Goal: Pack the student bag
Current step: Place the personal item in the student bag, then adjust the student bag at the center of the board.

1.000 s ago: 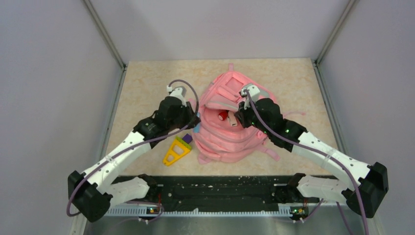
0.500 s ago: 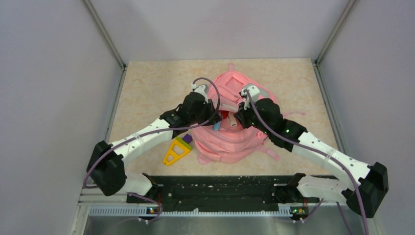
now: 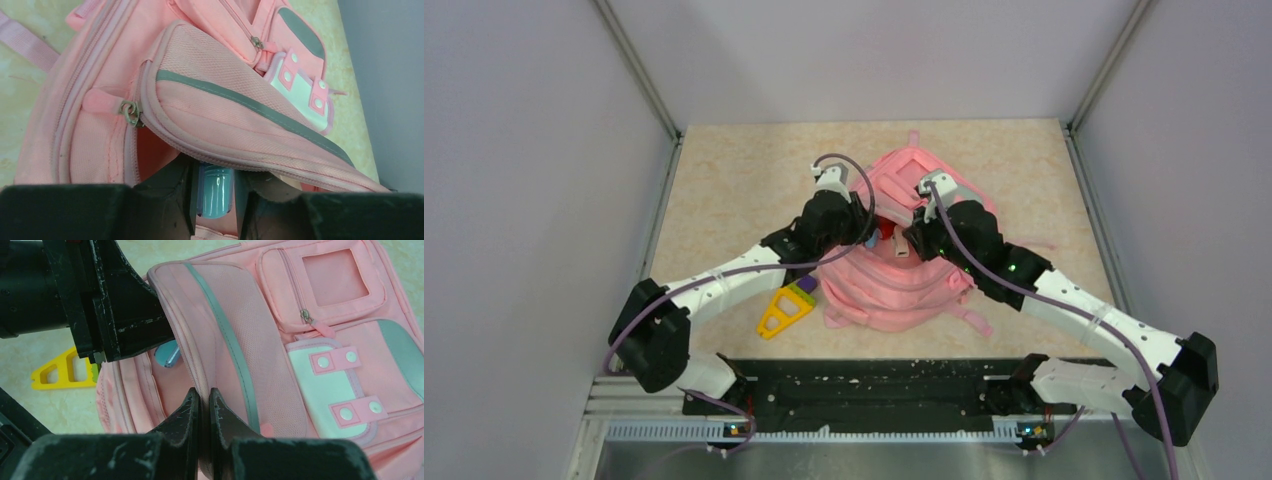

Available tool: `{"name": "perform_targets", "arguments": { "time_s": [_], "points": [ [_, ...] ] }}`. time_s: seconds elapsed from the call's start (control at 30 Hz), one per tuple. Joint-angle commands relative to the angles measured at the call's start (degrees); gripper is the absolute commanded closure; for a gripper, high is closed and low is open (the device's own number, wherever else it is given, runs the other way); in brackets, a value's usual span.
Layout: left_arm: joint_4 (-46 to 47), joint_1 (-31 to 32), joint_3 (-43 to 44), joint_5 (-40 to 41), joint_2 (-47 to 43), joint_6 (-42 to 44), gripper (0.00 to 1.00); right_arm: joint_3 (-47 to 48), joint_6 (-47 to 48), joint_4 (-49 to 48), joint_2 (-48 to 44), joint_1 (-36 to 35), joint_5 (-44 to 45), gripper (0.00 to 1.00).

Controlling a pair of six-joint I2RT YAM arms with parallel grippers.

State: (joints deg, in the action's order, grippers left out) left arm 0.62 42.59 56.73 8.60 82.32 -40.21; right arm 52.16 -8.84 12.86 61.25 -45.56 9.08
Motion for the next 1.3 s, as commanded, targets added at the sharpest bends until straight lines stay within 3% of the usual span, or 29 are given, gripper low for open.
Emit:
{"name": "perform_targets", "arguments": {
  "time_s": [0.0, 0.1, 0.23, 0.6, 0.83, 0.87, 0.97, 1.03, 1.17, 1.27],
  "points": [
    [7.90, -0.58, -2.17, 6.05, -1.36, 1.99, 0.60, 2.12, -1.29, -5.62, -2.73, -0.29, -1.54, 1.00],
    [5.94, -0.51, -3.05, 5.12, -3.90, 3.24, 0.40, 1.91, -1.26, -5.55, -2.55, -0.23, -1.14, 1.00],
    [2.08, -0.55, -4.05, 3.31, -8.77, 5.49, 0.24, 1.75, -1.12, -5.53, -2.39, -0.25, -0.77, 1.00],
    [-7.33, -3.57, -5.83, 2.78, -20.60, 7.12, 0.12, -1.54, 0.97, -4.96, -2.74, -3.05, -2.38, 1.00],
    [-3.30, -11.68, -8.27, -12.96, -18.82, 4.95, 0.10, -5.72, -3.49, -1.23, -1.28, -8.83, 2.89, 0.99],
    [-2.63, -12.41, -8.67, -14.44, -18.35, 5.26, 0.10, -5.75, -4.71, -0.28, -1.44, -9.13, 2.80, 0.91],
    [-2.30, -14.27, -8.77, -18.48, -16.59, 6.47, 0.09, -5.76, -8.77, 2.00, -3.90, -9.54, 3.11, 0.46],
    [-2.26, -14.89, -8.67, -20.55, -15.71, 7.05, 0.09, -6.11, -11.20, 2.75, -6.82, -9.55, 3.27, 0.28],
    [-1.36, -15.37, -9.24, -21.57, -14.74, 8.21, 0.09, -6.97, -17.97, 4.74, -12.11, -9.49, 6.23, 0.14],
    [-1.15, -16.12, -9.42, -21.82, -13.81, 8.94, 0.09, -7.13, -23.12, 9.25, -12.93, -8.24, 12.33, 0.11]
  ]
}}
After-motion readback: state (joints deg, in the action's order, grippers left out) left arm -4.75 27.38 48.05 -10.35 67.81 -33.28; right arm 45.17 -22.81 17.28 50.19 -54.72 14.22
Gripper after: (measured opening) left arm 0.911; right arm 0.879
